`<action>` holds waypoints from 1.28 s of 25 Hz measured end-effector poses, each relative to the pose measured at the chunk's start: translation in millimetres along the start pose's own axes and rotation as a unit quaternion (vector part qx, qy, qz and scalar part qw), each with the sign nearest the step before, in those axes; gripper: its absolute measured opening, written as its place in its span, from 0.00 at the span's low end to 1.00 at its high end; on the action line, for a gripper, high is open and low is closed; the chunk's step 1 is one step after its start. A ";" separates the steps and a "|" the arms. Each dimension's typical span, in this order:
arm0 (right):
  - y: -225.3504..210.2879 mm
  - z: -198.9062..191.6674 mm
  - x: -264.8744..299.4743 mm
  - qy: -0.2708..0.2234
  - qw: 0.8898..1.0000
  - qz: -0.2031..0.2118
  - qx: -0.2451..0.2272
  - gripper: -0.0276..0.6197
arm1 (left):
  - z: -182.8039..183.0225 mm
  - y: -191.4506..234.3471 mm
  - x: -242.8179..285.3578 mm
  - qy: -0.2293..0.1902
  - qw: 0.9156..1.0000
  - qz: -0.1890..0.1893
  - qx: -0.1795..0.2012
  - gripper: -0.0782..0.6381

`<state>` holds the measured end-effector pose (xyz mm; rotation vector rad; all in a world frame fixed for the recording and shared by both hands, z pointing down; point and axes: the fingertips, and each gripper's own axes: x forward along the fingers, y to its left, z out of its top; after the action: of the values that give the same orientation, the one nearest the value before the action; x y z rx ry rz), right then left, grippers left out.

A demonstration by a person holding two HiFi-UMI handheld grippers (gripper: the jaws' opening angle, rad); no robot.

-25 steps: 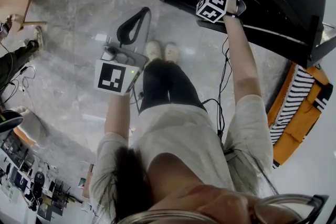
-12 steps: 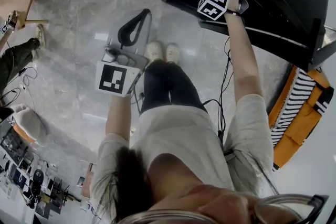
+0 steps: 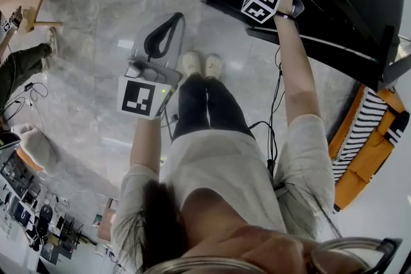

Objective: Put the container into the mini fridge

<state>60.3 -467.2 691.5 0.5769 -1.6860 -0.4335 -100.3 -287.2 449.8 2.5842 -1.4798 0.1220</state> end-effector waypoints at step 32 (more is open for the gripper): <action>-7.2 39.1 -181.2 -0.261 0.891 -0.048 0.369 0.04 | 50.4 -27.6 -9.8 -0.008 0.999 -0.033 0.040 0.11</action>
<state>47.4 -366.7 536.1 1.1788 -2.3564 0.0205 -81.9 -274.2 395.9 2.7008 -1.4216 0.1551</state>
